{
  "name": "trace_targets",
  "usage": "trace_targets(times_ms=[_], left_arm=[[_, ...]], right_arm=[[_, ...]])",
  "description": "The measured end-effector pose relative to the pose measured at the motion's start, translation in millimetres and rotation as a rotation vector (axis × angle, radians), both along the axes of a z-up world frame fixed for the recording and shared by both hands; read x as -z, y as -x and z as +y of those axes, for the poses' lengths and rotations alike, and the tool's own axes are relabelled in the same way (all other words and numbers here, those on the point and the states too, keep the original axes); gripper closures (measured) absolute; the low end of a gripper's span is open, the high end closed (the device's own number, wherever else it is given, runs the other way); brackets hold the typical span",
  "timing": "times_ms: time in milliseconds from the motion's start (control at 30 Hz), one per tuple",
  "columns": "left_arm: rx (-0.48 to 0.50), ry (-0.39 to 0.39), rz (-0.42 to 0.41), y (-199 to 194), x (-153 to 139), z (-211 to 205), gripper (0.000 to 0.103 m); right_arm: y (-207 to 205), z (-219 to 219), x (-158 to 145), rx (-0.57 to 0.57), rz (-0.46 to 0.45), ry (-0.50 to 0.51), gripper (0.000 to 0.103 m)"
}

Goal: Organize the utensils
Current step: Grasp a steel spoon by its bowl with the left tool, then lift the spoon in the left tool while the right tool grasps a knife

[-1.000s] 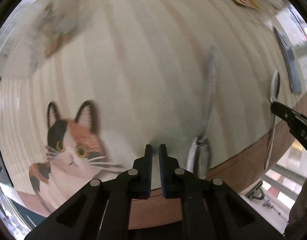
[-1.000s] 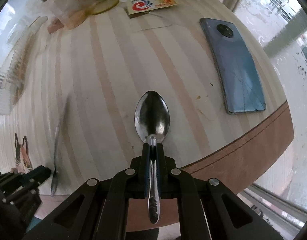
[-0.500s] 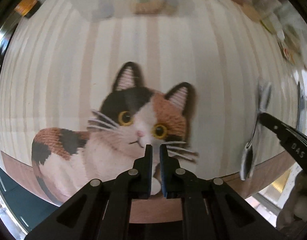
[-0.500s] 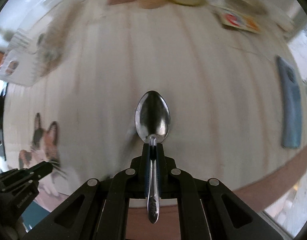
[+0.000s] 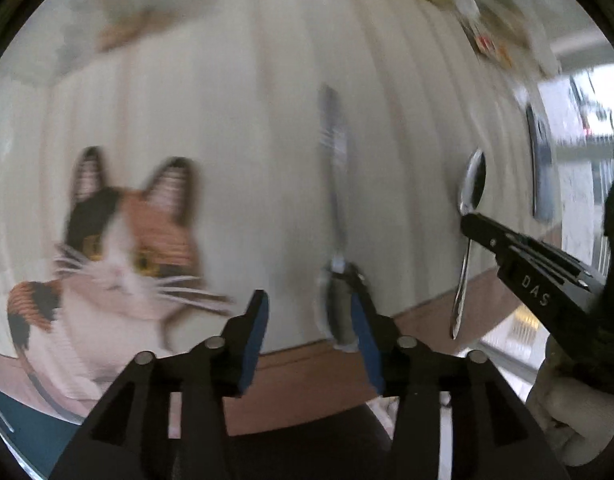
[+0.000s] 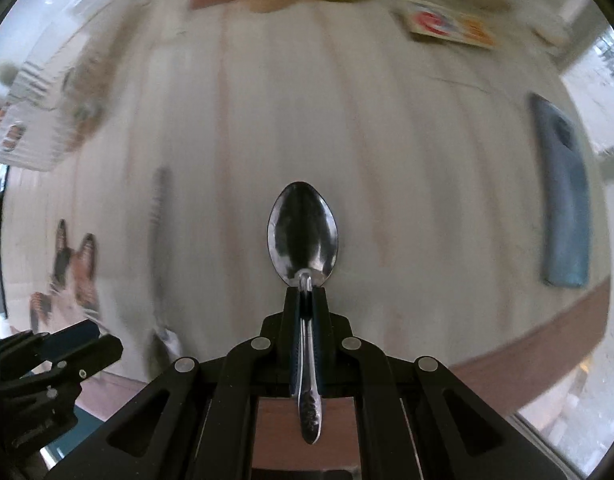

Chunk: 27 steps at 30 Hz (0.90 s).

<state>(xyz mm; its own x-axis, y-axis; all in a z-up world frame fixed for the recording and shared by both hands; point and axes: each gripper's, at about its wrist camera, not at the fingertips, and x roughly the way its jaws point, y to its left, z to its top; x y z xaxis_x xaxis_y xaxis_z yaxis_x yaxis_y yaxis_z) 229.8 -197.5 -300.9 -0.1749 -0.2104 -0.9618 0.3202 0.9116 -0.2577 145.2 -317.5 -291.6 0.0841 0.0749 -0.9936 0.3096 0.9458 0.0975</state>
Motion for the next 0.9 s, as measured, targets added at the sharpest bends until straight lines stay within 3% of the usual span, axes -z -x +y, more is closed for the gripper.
trace_targets(times_ms=[100, 300, 367, 467, 633, 900], left_arm=[[0.053, -0.024, 0.033, 4.4, 10.0, -19.7, 0.06], [0.104, -0.124, -0.032, 17.7, 13.2, -58.8, 0.062], [0.127, -0.154, -0.07, 21.2, 12.9, -67.6, 0.07], [0.127, -0.138, -0.081, 17.2, 10.5, -64.3, 0.071], [0.084, -0.155, -0.103, 5.0, 1.6, -11.5, 0.071], [-0.152, -0.202, -0.104, -13.4, -2.5, 83.0, 0.071]], right_arm=[[16.7, -20.8, 0.2, 0.056, 0.002, 0.005, 0.097], [36.8, -49.1, -0.4, 0.146, -0.021, -0.013, 0.097], [43.7, -56.7, -0.1, 0.15, -0.024, -0.012, 0.097], [63.5, -53.7, 4.6, 0.141, -0.025, -0.004, 0.097], [37.9, -26.9, 5.8, 0.125, -0.019, 0.007, 0.097], [-1.7, 20.3, 10.1, 0.007, -0.014, 0.006, 0.097]])
